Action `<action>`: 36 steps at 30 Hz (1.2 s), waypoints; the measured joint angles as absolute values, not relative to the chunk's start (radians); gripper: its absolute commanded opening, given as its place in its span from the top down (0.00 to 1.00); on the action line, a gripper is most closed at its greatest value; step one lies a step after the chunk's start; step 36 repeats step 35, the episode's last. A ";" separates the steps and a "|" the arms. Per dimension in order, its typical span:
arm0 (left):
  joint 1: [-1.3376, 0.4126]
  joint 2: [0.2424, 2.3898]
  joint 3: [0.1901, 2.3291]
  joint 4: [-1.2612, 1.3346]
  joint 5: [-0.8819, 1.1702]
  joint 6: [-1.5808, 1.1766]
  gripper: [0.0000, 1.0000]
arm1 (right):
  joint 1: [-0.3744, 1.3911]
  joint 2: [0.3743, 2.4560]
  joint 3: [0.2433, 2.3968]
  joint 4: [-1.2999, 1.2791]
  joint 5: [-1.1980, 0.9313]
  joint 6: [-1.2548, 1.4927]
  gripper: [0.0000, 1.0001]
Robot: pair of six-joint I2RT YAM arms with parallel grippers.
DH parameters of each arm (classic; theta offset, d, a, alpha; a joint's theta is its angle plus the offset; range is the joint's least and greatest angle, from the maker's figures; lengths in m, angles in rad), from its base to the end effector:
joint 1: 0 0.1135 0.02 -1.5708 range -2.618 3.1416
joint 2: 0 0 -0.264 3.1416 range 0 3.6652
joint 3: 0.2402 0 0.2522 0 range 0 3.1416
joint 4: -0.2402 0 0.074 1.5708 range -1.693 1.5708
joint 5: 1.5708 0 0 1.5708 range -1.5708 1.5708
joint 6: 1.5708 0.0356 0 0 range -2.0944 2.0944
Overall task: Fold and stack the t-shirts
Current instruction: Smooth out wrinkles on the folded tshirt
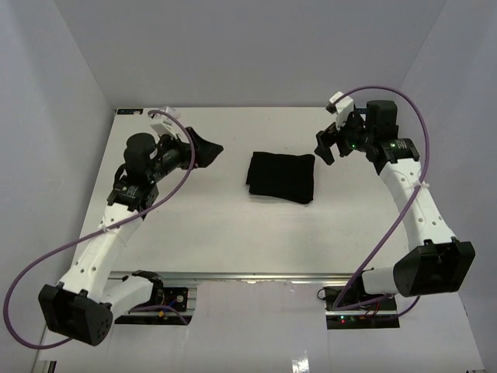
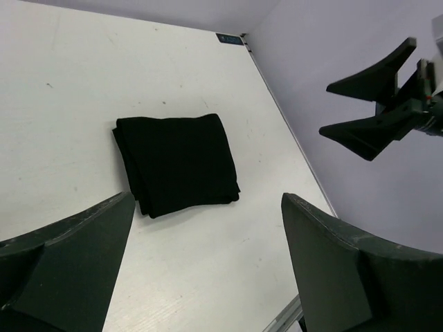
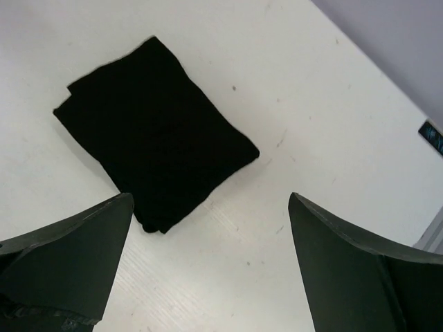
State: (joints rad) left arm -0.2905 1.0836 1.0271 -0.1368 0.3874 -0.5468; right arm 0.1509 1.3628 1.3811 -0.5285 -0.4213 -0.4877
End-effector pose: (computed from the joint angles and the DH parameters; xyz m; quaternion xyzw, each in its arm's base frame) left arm 0.2350 -0.0843 0.3723 0.0245 0.7670 -0.3893 0.5094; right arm 0.2966 0.0598 0.3843 -0.3652 0.7678 0.0949 0.5178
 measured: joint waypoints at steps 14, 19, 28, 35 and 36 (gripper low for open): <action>-0.290 0.875 0.981 -0.233 0.392 -0.531 0.02 | 0.092 1.067 1.215 -0.576 -0.293 -0.359 0.00; -0.290 0.858 0.981 -0.268 0.404 -0.530 0.02 | 0.092 1.031 1.195 -0.575 -0.222 -0.276 0.00; -0.290 0.815 0.981 -0.290 0.405 -0.530 0.02 | 0.092 1.021 1.161 -0.583 -0.134 -0.204 0.00; -0.290 0.814 0.974 -0.296 0.405 -0.530 0.02 | 0.092 1.013 1.146 -0.573 -0.109 -0.182 0.00; -0.290 0.814 0.974 -0.296 0.405 -0.530 0.02 | 0.092 1.013 1.146 -0.573 -0.109 -0.182 0.00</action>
